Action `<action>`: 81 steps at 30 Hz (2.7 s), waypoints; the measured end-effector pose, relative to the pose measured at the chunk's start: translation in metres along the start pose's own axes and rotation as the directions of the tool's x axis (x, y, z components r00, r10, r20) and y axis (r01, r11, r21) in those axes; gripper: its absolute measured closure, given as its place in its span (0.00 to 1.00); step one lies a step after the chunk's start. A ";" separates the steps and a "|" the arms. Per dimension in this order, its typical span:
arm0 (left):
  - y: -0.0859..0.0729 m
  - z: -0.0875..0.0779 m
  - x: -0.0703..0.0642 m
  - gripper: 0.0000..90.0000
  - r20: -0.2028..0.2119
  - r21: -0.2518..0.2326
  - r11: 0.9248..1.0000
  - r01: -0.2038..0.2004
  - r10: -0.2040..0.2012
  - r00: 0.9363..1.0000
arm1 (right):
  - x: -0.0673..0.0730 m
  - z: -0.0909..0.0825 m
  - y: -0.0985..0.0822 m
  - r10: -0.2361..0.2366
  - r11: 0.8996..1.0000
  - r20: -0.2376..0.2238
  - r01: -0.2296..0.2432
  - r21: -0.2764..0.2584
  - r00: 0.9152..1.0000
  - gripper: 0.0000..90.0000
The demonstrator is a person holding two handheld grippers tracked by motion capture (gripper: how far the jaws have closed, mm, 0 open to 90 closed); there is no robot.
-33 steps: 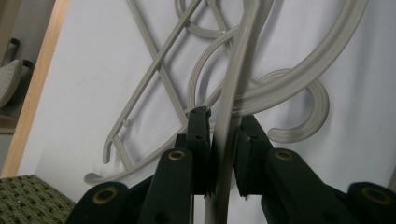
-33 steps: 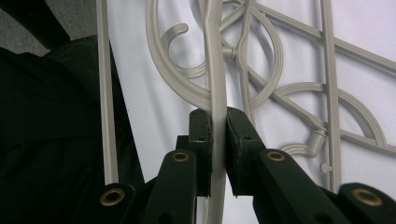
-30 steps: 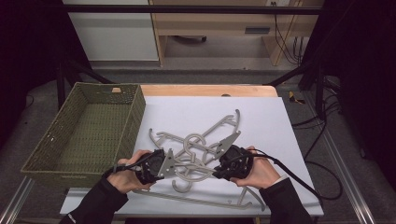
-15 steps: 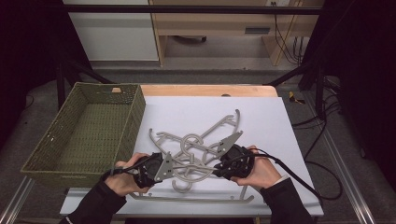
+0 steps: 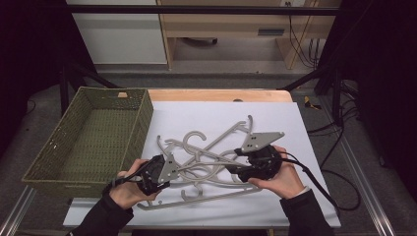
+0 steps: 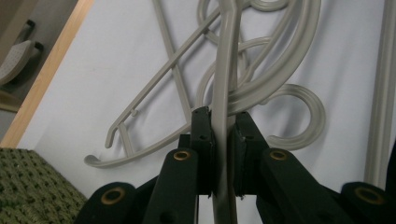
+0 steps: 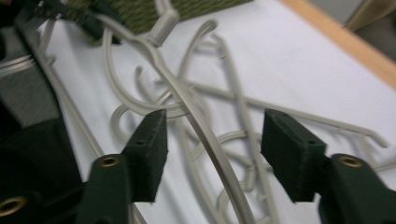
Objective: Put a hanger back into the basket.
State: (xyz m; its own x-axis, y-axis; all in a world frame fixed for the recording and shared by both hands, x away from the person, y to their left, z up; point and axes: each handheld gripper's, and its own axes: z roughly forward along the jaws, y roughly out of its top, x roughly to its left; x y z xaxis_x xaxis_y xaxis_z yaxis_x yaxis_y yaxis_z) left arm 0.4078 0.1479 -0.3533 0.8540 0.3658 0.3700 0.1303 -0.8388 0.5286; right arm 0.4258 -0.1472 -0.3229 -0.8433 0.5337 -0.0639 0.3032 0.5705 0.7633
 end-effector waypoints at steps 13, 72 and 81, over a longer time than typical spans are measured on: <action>0.007 0.008 0.008 0.90 -0.130 0.005 0.990 0.143 -0.141 0.981 | -0.011 -0.016 -0.027 0.183 0.962 0.149 -0.146 -0.229 0.972 0.08; -0.050 -0.091 0.133 0.90 -0.367 -0.147 0.914 0.379 -0.406 0.837 | -0.019 -0.013 -0.094 0.345 0.915 0.219 -0.275 -0.297 0.913 0.02; -0.081 -0.095 0.153 0.90 -0.416 -0.129 0.896 0.425 -0.438 0.797 | -0.019 -0.011 -0.094 0.343 0.916 0.217 -0.274 -0.293 0.914 0.02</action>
State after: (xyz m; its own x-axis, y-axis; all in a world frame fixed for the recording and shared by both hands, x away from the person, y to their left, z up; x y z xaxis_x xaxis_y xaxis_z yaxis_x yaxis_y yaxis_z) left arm 0.4795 0.3099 -0.2665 0.4141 0.8264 0.3815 0.4148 -0.5444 0.7291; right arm 0.4084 -0.2179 -0.3860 -0.5699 0.8192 0.0640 0.3789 0.1929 0.9051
